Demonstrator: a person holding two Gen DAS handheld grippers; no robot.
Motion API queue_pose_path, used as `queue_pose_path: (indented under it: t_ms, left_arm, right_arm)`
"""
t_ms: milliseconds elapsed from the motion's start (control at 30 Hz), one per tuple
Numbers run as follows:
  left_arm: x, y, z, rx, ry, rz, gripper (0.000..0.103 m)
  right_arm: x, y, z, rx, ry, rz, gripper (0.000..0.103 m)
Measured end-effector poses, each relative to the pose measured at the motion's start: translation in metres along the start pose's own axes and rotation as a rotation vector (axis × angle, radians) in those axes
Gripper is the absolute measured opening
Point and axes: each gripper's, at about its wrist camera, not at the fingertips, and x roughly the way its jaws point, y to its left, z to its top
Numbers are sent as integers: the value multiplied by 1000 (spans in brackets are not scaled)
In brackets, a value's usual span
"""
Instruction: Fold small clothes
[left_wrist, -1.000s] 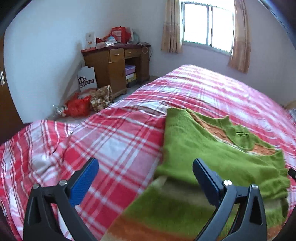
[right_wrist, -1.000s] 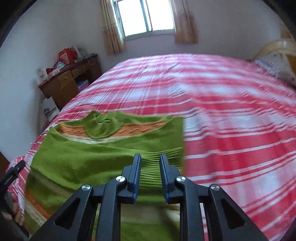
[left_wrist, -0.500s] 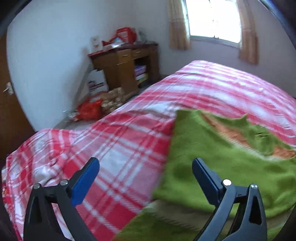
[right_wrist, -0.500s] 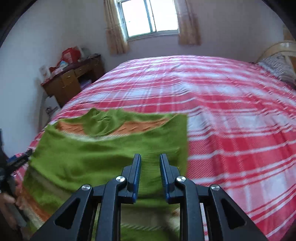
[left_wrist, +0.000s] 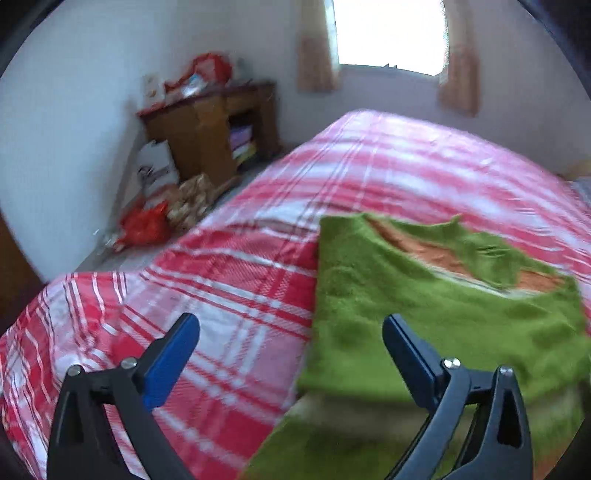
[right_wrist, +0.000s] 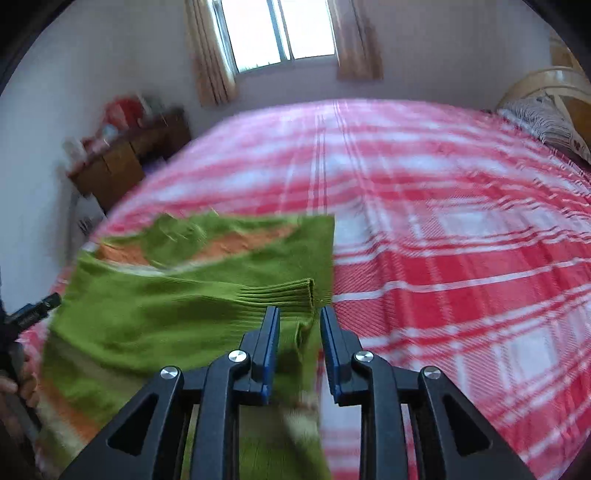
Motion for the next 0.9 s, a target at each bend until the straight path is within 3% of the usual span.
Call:
queue_pose_path:
  t_ms: [133,167,367,467,700,800,900]
  left_arm:
    - [-59,27,-31,50,-87,-69,101]
    - [-73,35,-42,61,-109,-77,102]
    - [-118,71,-86,27,-121,-137,103]
    - [-131,76,-97,41,-120,-127,103]
    - [-155,84,-100,28,-182,-126,103]
    - [-162,86,-103,28,-199,-132,103]
    - [-166,89,-106,19,-205,-139,103]
  right_arm:
    - [-79,-13,-26,-51,-59,44,57]
    - [-94,-17,-34,-61,-68,56,57]
    - [-157,-41,-111,-113,14,57,57]
    - [-166,-46,-150,-85,92,98,57]
    - [-167,-31,-204,-51,214,210,56]
    - [-160,-20,-228,-36,285,237,36]
    - [-161,-10,-244,-27,296,256,33]
